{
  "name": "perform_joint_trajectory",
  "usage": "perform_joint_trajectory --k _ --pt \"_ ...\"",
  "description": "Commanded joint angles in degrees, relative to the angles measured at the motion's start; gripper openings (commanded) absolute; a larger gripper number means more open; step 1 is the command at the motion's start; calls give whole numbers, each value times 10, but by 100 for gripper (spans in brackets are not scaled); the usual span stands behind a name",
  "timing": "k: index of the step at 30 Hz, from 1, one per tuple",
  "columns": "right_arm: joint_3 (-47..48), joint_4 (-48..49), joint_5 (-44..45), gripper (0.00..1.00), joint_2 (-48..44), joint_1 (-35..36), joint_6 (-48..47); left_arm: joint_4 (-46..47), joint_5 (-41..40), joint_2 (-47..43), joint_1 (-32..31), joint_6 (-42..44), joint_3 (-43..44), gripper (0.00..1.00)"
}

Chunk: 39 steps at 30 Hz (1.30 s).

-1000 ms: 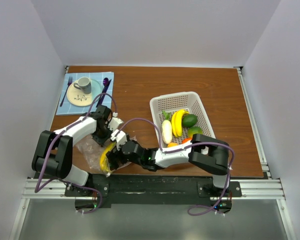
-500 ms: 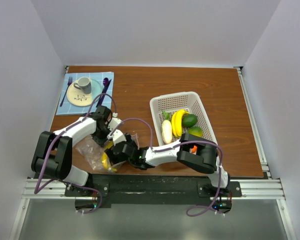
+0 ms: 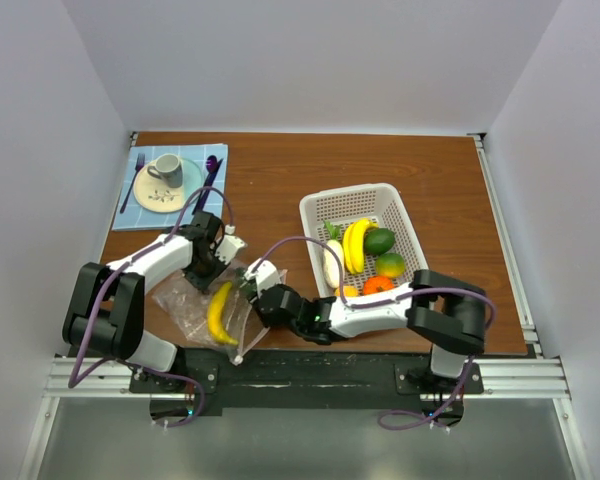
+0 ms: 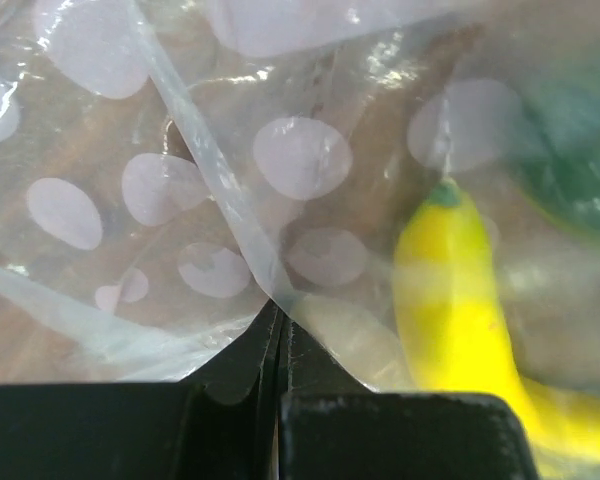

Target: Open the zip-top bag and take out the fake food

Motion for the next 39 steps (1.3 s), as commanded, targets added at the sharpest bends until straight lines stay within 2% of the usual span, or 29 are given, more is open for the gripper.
perform_joint_trajectory --k 1,8,13,16,20,22,23,26,30,31,35,39 --pt "-26 -34 -28 19 -89 0 -16 38 -31 19 17 7 -11 0" --pt "-40 -199 -31 17 -240 -1 -37 52 -52 27 53 21 -2 0" --pt "-38 -322 -13 25 -387 -6 -35 67 -63 32 70 19 2 0" --pt "-29 -374 18 26 -442 -24 -32 65 -56 32 70 15 0 0" --pt "-35 -392 133 29 -509 -72 -1 57 -47 27 70 12 -2 0" --pt "-48 -391 164 36 -503 -124 23 52 -42 22 70 11 -1 0" --pt "-51 -393 172 56 -482 -138 33 47 -42 20 70 12 -1 0" --pt "-41 -404 200 99 -431 -152 59 36 -38 9 70 11 2 0" --pt "-17 -397 174 99 -373 -151 47 29 -31 -3 70 13 4 0" --pt "-28 -356 118 99 -381 -149 33 28 -30 -2 70 13 5 0" --pt "-57 -258 20 99 -397 -124 -19 28 -23 4 70 11 7 0" --pt "-46 -213 20 98 -350 -57 -37 23 -5 10 70 4 14 0"
